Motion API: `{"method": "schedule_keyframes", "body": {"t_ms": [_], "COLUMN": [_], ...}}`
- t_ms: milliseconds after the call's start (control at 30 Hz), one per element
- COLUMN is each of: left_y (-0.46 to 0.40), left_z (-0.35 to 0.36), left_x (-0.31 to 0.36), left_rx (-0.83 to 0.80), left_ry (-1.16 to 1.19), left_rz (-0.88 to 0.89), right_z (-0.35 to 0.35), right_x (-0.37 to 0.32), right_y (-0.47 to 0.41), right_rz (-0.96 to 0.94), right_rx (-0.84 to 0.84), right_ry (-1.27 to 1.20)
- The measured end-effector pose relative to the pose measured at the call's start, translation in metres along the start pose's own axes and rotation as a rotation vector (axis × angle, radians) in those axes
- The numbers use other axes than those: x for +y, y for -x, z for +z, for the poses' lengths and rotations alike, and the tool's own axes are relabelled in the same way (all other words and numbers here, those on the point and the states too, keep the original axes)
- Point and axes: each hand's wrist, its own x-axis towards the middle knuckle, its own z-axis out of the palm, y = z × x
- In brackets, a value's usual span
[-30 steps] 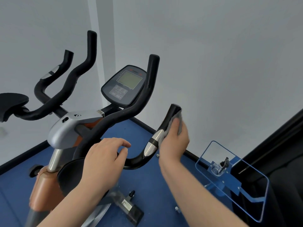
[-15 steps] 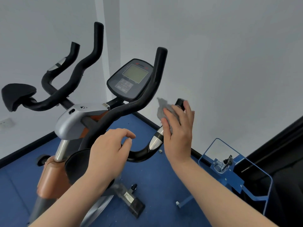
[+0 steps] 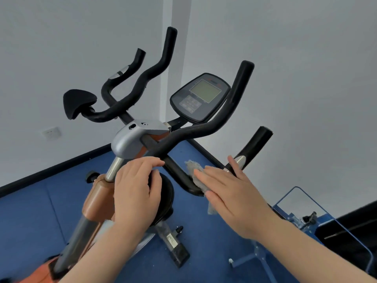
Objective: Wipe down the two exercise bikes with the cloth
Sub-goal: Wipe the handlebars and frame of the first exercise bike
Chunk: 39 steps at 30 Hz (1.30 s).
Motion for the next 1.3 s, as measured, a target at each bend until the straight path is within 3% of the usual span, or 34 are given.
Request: {"method": "schedule_keyframes", "body": {"t_ms": [167, 333, 433, 567, 800, 1000, 1200, 1300], "left_y": [0.005, 0.007, 0.007, 0.006, 0.006, 0.005, 0.006, 0.007], "left_z": [0.002, 0.002, 0.003, 0.003, 0.002, 0.003, 0.003, 0.004], "left_x": [-0.004, -0.004, -0.005, -0.008, -0.008, -0.009, -0.009, -0.01], "left_rx": [0.037, 0.048, 0.062, 0.062, 0.083, 0.075, 0.083, 0.072], "left_ry": [0.049, 0.056, 0.076, 0.087, 0.114, 0.118, 0.119, 0.108], "left_rz": [-0.14, -0.171, -0.182, -0.187, -0.158, -0.157, -0.151, -0.145], "right_z": [0.007, 0.012, -0.004, -0.031, 0.009, 0.001, 0.01, 0.004], "right_x": [-0.01, -0.029, -0.03, -0.022, -0.027, -0.023, -0.033, -0.027], "right_y": [-0.005, -0.07, -0.058, -0.036, -0.098, -0.078, -0.121, -0.102], "right_rz": [0.019, 0.286, 0.187, 0.08, 0.224, 0.165, 0.317, 0.272], "right_rx": [0.004, -0.137, -0.17, -0.387, -0.221, -0.218, -0.154, -0.19], "right_ry": [0.095, 0.08, 0.077, -0.031, -0.124, -0.084, -0.331, -0.257]}}
